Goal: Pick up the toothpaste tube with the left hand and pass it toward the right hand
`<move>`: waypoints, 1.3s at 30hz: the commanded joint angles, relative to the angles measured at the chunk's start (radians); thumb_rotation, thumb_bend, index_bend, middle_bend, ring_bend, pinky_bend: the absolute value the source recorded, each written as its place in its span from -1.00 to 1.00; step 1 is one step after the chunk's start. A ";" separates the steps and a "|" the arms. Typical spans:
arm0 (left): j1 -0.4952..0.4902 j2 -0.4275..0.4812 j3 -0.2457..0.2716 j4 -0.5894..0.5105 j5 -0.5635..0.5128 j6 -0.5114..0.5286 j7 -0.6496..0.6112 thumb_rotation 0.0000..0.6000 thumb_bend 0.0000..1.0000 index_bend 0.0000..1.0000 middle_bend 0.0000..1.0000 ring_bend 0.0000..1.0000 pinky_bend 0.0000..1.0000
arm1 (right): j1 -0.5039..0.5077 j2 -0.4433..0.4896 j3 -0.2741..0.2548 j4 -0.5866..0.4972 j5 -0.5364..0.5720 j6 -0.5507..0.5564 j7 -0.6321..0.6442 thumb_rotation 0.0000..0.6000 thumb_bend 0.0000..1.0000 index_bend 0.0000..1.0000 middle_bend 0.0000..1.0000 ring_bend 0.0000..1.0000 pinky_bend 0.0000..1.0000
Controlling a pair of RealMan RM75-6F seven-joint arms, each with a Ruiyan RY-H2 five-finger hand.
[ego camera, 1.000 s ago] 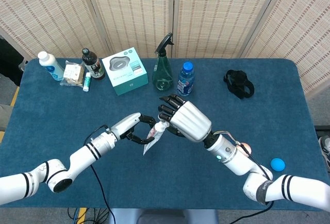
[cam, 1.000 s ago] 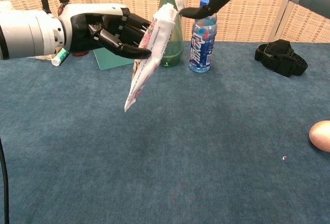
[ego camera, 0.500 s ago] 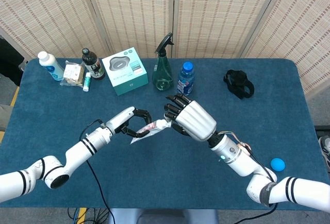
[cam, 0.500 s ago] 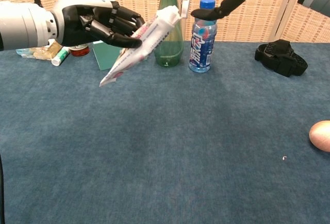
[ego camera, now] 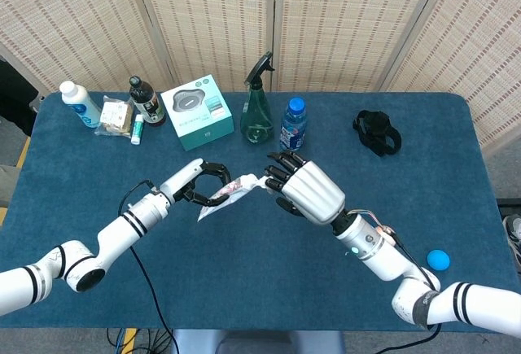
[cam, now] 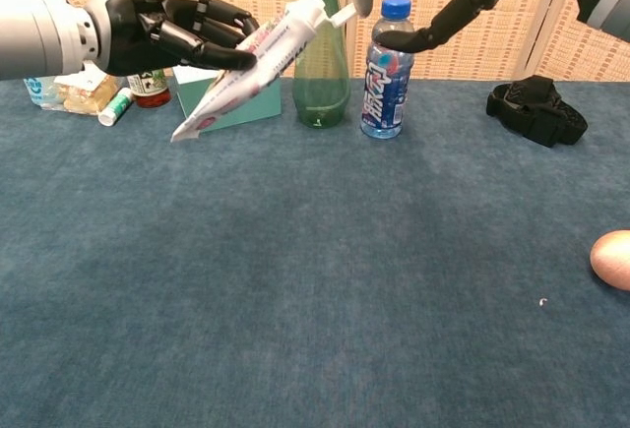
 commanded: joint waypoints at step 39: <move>0.074 -0.228 0.160 0.249 -0.066 0.075 1.015 1.00 -0.10 -0.45 -0.38 -0.68 -0.62 | -0.265 0.273 -0.032 -0.101 0.007 0.223 0.044 1.00 -0.59 0.34 -0.13 -0.59 -0.47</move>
